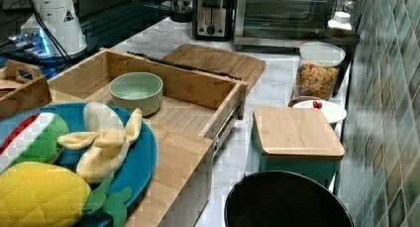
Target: Close the drawer.
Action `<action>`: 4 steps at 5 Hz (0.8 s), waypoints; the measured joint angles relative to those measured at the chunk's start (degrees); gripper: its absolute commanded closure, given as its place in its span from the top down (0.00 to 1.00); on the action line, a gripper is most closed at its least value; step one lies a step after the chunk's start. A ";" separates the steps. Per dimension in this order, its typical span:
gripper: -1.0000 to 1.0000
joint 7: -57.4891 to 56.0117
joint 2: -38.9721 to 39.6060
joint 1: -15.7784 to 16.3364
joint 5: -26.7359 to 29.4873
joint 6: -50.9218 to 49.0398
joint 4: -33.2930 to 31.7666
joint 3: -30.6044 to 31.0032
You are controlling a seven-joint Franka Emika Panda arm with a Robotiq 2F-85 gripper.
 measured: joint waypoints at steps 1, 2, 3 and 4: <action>0.00 -0.57 2.56 0.32 -7.07 0.01 -0.11 1.03; 0.00 -0.55 4.98 0.47 -7.88 5.43 -1.45 1.53; 0.00 -0.43 6.16 0.56 -8.20 10.97 -3.58 2.08; 0.00 0.32 6.35 1.22 -8.41 11.27 -5.71 2.20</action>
